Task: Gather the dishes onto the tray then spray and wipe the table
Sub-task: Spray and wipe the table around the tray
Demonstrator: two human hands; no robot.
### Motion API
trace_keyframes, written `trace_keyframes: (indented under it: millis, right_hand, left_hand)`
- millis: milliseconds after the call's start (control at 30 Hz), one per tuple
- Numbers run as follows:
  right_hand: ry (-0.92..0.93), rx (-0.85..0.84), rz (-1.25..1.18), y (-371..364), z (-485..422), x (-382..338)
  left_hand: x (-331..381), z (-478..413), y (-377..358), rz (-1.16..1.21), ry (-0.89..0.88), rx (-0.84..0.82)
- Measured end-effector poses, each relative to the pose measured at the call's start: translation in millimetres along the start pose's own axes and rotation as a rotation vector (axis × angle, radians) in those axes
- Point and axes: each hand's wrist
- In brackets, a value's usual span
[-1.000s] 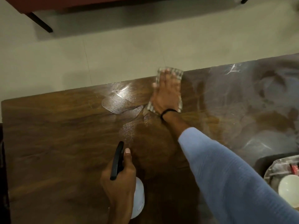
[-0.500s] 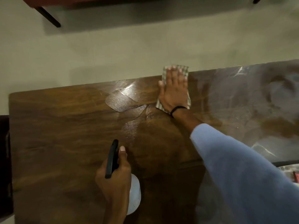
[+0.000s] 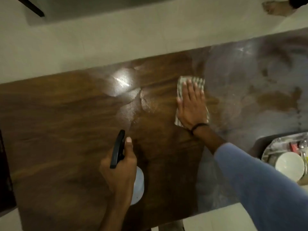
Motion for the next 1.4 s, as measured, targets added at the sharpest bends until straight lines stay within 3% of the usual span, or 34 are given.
trace_keyframes:
  millis: [100,333,500,667,800,900,1100,1233,1300,1400]
  right_hand:
    - [-0.048,-0.019,-0.033,-11.0,-0.3,-41.9]
    - [0.318,-0.210,-0.002,-29.7,196.1,-34.3]
    - [-0.022,-0.142,0.008,-16.1,204.5,50.4]
    - [-0.323,-0.003,-0.052,-22.4,154.8,1.7]
    - [-0.008,-0.079,-0.070,-40.1,231.8,-40.1]
    - [0.070,-0.127,-0.031,-44.0,307.1,-23.4]
    - [-0.359,-0.044,-0.091,-18.3,297.0,82.5]
    - [-0.550,0.027,-0.073,-15.1,235.6,91.6]
    - [-0.453,0.013,-0.068,-19.7,233.7,76.3]
    - [-0.137,-0.072,-0.057,-21.1,278.4,65.2]
  left_hand:
    - [-8.4,9.8,-1.3,-0.009,0.026,-0.006]
    - [-11.3,36.3,10.2,-0.042,-0.046,-0.091]
    - [-26.3,41.6,21.9,-0.036,-0.068,-0.145]
    - [-31.5,53.3,22.5,-0.054,-0.004,-0.176]
    - [-21.9,68.9,22.3,-0.074,-0.026,-0.205]
    - [-17.4,75.9,21.1,-0.069,-0.044,-0.242]
    - [-16.0,83.4,10.2,-0.041,-0.058,-0.270]
    - [-15.1,93.2,-0.4,-0.041,-0.055,-0.283]
    - [-14.1,99.9,-4.8,-0.047,-0.060,-0.298]
    - [-6.3,107.4,-11.4,-0.062,-0.040,-0.283]
Point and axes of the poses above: each hand's wrist, its own z-axis away from the middle knuckle, its own y-axis out of the back of the hand, x = y × z, and after that the axes turned 2 degrees about -z, right-handed
